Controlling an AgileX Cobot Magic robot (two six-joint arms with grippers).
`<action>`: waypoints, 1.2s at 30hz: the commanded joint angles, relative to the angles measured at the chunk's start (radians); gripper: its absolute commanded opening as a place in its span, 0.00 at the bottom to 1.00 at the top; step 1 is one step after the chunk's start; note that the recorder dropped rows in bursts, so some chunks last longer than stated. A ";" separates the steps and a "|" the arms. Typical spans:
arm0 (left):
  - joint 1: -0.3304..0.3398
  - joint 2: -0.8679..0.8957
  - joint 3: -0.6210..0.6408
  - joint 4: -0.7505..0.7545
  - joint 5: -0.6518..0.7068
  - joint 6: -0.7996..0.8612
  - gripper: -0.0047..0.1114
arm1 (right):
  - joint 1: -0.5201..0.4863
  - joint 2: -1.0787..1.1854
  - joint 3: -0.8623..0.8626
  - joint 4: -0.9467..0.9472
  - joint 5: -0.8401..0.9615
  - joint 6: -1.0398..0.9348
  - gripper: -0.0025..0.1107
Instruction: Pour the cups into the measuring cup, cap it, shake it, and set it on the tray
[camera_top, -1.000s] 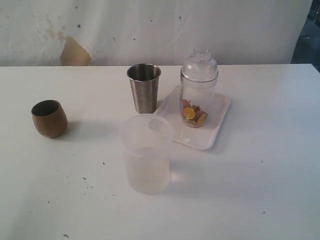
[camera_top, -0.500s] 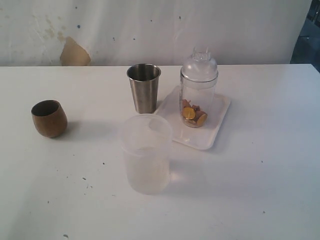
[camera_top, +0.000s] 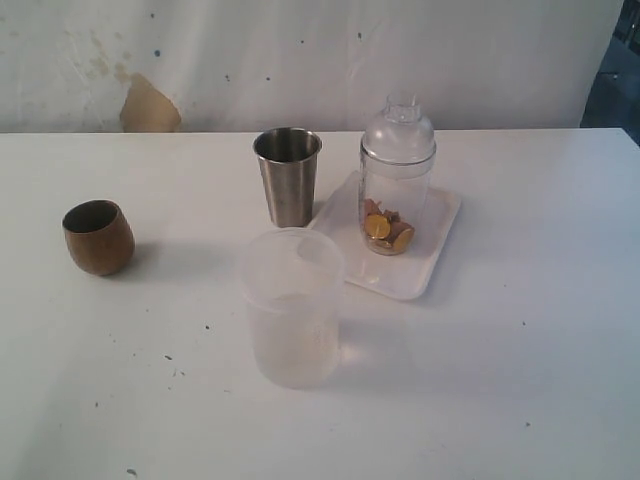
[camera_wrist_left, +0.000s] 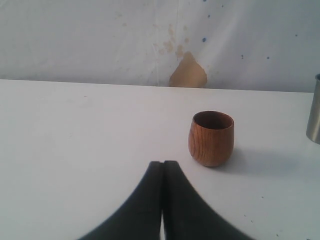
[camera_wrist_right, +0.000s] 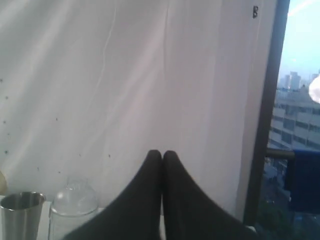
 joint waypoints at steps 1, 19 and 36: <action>-0.001 -0.005 0.006 -0.006 0.001 -0.001 0.04 | -0.052 -0.003 0.077 0.006 -0.008 0.056 0.02; -0.001 -0.005 0.006 -0.006 0.001 -0.001 0.04 | -0.084 -0.003 0.312 -0.013 0.102 0.056 0.02; -0.001 -0.005 0.006 -0.006 0.001 -0.001 0.04 | -0.082 -0.003 0.312 -0.012 0.247 0.056 0.02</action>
